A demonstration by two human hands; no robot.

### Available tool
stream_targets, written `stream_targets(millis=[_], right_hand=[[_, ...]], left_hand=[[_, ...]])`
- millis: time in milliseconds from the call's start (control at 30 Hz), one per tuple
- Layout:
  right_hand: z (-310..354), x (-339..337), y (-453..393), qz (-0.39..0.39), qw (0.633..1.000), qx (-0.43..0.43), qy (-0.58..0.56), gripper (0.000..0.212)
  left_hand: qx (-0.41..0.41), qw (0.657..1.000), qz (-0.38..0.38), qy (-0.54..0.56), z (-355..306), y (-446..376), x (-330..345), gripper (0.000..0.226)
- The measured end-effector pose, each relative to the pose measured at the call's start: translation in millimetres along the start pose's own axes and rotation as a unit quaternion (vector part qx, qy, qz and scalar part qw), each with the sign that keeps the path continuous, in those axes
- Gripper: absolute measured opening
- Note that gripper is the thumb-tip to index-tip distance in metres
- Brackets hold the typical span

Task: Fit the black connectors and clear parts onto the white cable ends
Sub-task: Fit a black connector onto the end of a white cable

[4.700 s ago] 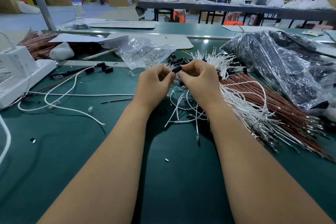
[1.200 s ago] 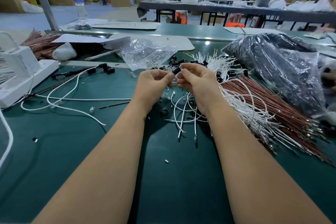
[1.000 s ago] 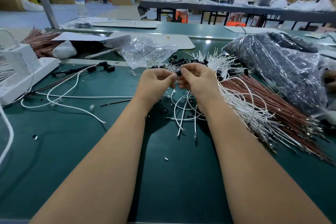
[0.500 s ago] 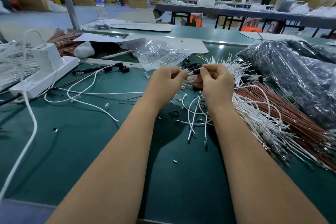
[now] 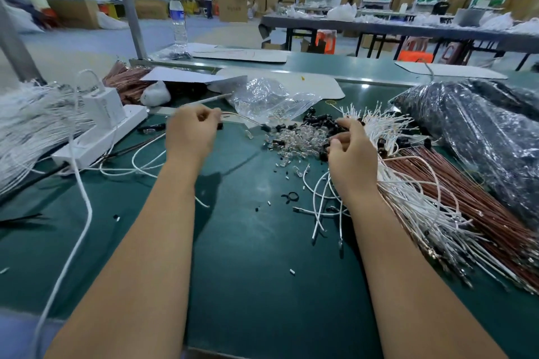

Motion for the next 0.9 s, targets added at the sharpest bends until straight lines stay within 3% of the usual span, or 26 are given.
stream_targets(millis=[100,167,233,300,367,467,567,667,767,900], right_hand=[[0.0,-1.7,0.2,0.000,1.000,-0.008,0.018,0.031],[0.3,-2.4,0.6,0.002,0.999,-0.014,0.031,0.028],[1.0,-3.5,0.8,0.005,0.998,-0.022,0.052,0.027],[3.2,-3.3,1.3,0.010,0.996,-0.037,0.078,0.026],[5.9,-2.8,2.8,0.013,0.992,-0.051,0.111,0.024],[4.3,0.0,2.5,0.029,0.973,-0.055,0.224,0.024],[-11.2,-7.5,-0.2,0.054,0.945,0.008,0.324,0.033],[-23.8,-21.4,-3.6,0.069,0.944,0.072,0.315,0.048],[-35.9,-28.7,-9.5,0.094,0.956,0.138,0.243,0.059],[-46.7,-42.8,-13.4,0.094,0.969,0.161,0.164,0.056]], left_hand=[[0.026,0.990,-0.101,-0.094,9.9,-21.0,-38.5,0.028],[0.012,0.978,-0.116,-0.171,22.7,-30.9,-50.0,0.028],[-0.046,0.958,-0.031,-0.281,46.3,-36.7,-42.4,0.026],[-0.108,0.906,0.080,-0.401,65.3,-30.5,-30.0,0.027],[-0.090,0.880,0.106,-0.455,65.2,-23.5,-19.0,0.030],[0.067,0.915,0.053,-0.394,32.3,-13.0,7.5,0.041],[0.142,0.933,0.091,-0.319,-5.3,9.4,46.1,0.045],[0.151,0.957,0.143,-0.204,-43.0,35.9,84.3,0.040],[0.147,0.956,0.222,-0.126,-73.6,59.6,121.5,0.034],[0.053,0.953,0.299,0.008,-88.7,81.9,148.8,0.032]])
Point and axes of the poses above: each hand's wrist, its own y-axis away from the middle knuckle, its own x-axis out of the palm, z = x × y, the point moved 8 cm from there along -y, towards the middle knuckle, and after that the axes turned 1 degree about -z, right-handed, at the moved point
